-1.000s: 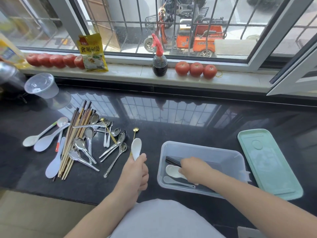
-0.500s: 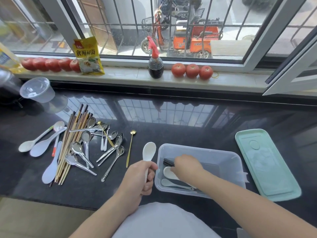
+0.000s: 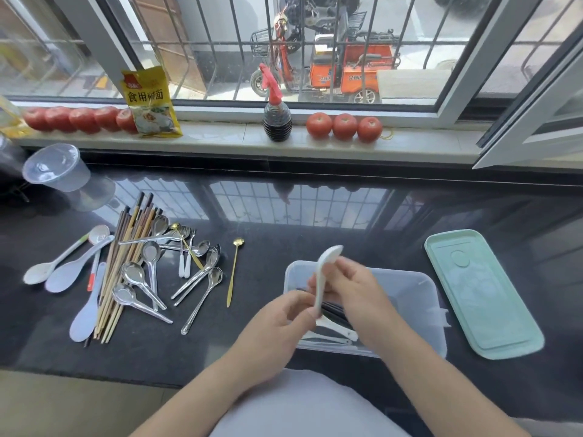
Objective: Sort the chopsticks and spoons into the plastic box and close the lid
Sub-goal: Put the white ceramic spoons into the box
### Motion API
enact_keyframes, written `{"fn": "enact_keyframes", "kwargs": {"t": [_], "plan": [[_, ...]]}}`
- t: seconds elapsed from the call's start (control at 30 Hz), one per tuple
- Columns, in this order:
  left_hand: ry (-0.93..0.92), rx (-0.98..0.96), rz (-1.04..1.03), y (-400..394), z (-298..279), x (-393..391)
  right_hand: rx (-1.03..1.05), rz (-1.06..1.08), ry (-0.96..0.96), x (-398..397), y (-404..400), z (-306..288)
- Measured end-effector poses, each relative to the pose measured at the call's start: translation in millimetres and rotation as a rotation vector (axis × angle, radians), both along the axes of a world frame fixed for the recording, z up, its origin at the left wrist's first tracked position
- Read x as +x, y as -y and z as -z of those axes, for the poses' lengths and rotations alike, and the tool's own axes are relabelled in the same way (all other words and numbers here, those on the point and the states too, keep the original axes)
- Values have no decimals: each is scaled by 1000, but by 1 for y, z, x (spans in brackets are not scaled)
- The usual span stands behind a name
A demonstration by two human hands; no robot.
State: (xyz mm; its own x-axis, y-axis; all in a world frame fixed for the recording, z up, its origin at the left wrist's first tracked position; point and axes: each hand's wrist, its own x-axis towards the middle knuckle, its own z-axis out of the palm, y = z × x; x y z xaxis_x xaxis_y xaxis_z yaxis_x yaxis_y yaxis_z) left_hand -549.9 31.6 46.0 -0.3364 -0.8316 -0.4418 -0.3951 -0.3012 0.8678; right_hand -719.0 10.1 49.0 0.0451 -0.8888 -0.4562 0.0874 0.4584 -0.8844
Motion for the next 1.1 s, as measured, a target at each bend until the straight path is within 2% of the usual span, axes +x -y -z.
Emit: {"fn": "enact_keyframes", "kwargs": {"t": [0.03, 0.07, 0.1, 0.17, 0.2, 0.23, 0.3, 0.47, 0.63, 0.77, 0.83, 0.93, 1.1], "plan": [[23, -11, -63, 0, 2, 3, -32, 27, -96, -10, 6, 2], [43, -12, -143, 1, 3, 6, -81, -23, -315, -21, 15, 5], [64, -1, -226, 3, 4, 10, -128, -181, -615, -33, 23, 10], [117, 39, -373, 7, 6, 16, -148, -677, -1177, -49, 33, 30], [150, 54, -418, 8, 7, 18, -156, -891, -1336, -48, 35, 40], [187, 62, -432, 8, 8, 20, -167, -1028, -1385, -44, 34, 50], [249, 88, -364, 7, 14, 20, -180, -1159, -1388, -28, 30, 69], [290, 197, -147, -3, 20, 18, -140, -1306, -1406, -3, 36, 97], [300, 207, -138, -3, 21, 23, -172, -1235, -1428, 3, 27, 115], [306, 210, -133, -1, 23, 23, -342, -1193, -1461, -3, 27, 113], [302, 211, -138, -1, 23, 23, -404, -1260, -1408, -4, 25, 107], [299, 220, -134, 0, 23, 23, -369, -1408, -1300, -4, 22, 103], [300, 218, -119, 0, 22, 23, -394, -1514, -1349, 3, 26, 109]]}}
